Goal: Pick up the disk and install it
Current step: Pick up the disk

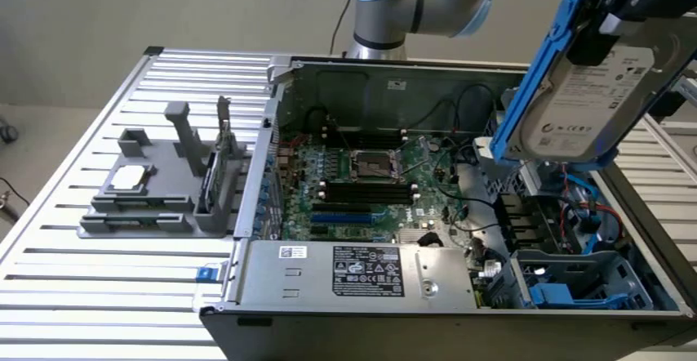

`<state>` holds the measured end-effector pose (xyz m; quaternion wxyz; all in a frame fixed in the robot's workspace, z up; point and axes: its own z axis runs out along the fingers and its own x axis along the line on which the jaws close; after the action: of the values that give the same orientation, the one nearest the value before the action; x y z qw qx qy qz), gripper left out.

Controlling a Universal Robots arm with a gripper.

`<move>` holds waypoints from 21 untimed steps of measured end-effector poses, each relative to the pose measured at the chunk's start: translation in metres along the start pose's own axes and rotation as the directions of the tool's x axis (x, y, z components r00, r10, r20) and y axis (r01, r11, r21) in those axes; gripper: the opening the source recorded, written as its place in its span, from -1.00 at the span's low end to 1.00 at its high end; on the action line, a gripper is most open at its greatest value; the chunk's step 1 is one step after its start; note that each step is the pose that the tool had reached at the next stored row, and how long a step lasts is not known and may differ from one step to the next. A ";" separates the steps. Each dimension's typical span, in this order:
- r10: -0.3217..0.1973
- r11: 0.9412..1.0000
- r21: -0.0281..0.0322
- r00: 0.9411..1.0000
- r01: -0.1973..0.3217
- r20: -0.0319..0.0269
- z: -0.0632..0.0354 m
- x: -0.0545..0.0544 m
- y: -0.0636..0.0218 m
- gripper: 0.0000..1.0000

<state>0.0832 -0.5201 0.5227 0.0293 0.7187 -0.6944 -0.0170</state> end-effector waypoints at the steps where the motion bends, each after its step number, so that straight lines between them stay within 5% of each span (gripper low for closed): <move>1: 0.000 1.000 0.000 1.000 0.000 0.000 0.0000 0.003 -0.0014 -0.35; 16: 0.000 1.000 0.000 1.000 0.000 0.000 -0.0003 0.053 -0.0264 -0.35; 21: 0.000 1.000 0.000 1.000 0.000 0.000 0.0060 0.062 -0.0319 -0.35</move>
<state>0.1168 -0.5814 0.5156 0.0292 0.7187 -0.6945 -0.0170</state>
